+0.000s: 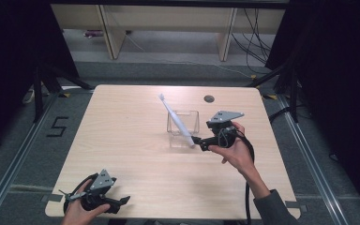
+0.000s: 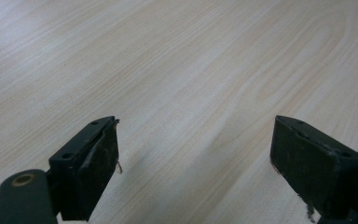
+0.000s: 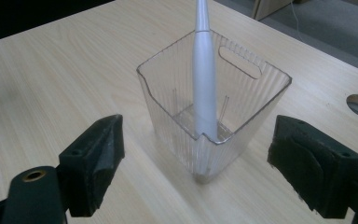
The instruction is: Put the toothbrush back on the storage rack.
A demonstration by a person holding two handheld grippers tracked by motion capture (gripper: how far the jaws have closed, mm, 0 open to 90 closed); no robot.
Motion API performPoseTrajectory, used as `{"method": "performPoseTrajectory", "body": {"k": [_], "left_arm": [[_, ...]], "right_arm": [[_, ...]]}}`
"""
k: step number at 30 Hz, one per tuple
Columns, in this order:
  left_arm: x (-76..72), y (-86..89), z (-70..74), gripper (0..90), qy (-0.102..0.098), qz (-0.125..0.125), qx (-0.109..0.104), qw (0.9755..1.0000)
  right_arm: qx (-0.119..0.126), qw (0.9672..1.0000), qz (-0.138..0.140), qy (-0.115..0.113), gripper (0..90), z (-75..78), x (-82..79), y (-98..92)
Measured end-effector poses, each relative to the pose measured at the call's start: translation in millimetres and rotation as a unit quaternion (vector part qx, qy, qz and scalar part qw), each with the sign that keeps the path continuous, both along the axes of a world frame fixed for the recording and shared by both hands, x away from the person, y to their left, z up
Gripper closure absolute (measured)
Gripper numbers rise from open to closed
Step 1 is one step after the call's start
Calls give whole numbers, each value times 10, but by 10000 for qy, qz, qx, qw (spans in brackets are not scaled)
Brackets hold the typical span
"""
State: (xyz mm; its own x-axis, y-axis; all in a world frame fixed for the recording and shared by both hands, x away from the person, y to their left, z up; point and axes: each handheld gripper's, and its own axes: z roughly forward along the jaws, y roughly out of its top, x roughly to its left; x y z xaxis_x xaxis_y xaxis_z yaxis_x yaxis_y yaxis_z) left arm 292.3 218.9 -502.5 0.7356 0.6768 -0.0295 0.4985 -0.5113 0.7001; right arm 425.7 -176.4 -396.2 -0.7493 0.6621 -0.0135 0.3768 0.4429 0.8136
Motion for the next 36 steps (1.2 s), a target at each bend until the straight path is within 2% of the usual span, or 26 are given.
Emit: {"method": "performPoseTrajectory", "body": {"k": [5, 6, 8, 9, 11, 14, 16, 17, 18, 19, 20, 21, 22, 23, 24, 25, 27, 28, 30, 34, 36], "left_arm": [[9, 13, 16, 150, -34, -41, 77, 10000], [7, 14, 16, 149, -34, -32, 54, 10000], [7, 16, 15, 150, -24, -32, 35, 10000], [6, 13, 12, 150, -25, -23, -14, 10000], [12, 21, 12, 149, -42, -5, 29, 10000], [10, 20, 12, 150, -38, -9, 32, 10000], [7, 12, 9, 150, -20, -9, -14, 10000], [7, 13, 10, 149, -13, -21, 8, 10000], [5, 10, 7, 150, 5, -6, -8, 10000], [5, 12, 9, 149, -12, -22, 4, 10000], [5, 13, 10, 150, -11, -13, 2, 10000], [4, 13, 11, 149, -15, -17, 7, 10000], [3, 12, 10, 149, -19, -14, 5, 10000], [1, 12, 9, 150, -19, -12, 6, 10000], [2, 12, 9, 150, -20, -13, 8, 10000], [3, 10, 6, 149, 0, 12, 0, 10000], [4, 11, 7, 150, -8, -3, 26, 10000], [5, 10, 6, 150, -24, 11, 41, 10000], [2, 9, 6, 149, -13, 17, 11, 10000], [-1, 14, 12, 150, -19, -6, 8, 10000], [4, 21, 14, 150, -32, -6, 60, 10000]], "right_arm": [[-4, 10000, -25, 71, 178, -58, -23, -32], [27, 9998, -66, 183, 177, -65, -37, -32], [-27, 9999, -21, 98, 176, -77, -30, -52], [-16, 9999, -59, 111, 176, -81, -38, -55], [-2, 9999, -27, 151, 184, -94, -47, -61], [30, 9996, -139, 227, 183, -117, -82, -67], [-39, 9999, -93, 116, 180, -132, -80, -85], [-8, 9999, -58, 143, 179, -144, -81, -85], [13, 9994, -167, 316, 178, -140, -115, -81], [15, 9992, -157, 362, 178, -138, -117, -90], [-10, 9998, -58, 196, 179, -152, -104, -101], [5, 9999, -60, 155, 180, -163, -109, -102], [-28, 9997, -67, 220, 181, -161, -122, -105], [-46, 9999, -26, 158, 181, -167, -120, -111], [12, 9996, -117, 237, 181, -178, -150, -101], [16, 9996, -65, 267, 181, -192, -164, -103], [-20, 9998, -27, 185, 181, -195, -168, -111], [-12, 9996, -19, 267, 181, -200, -181, -110], [-28, 9995, -98, 288, 181, -218, -207, -114], [-63, 9998, -42, 194, 181, -271, -193, -141], [-37, 9996, -29, 293, 181, -286, -209, -151]]}}
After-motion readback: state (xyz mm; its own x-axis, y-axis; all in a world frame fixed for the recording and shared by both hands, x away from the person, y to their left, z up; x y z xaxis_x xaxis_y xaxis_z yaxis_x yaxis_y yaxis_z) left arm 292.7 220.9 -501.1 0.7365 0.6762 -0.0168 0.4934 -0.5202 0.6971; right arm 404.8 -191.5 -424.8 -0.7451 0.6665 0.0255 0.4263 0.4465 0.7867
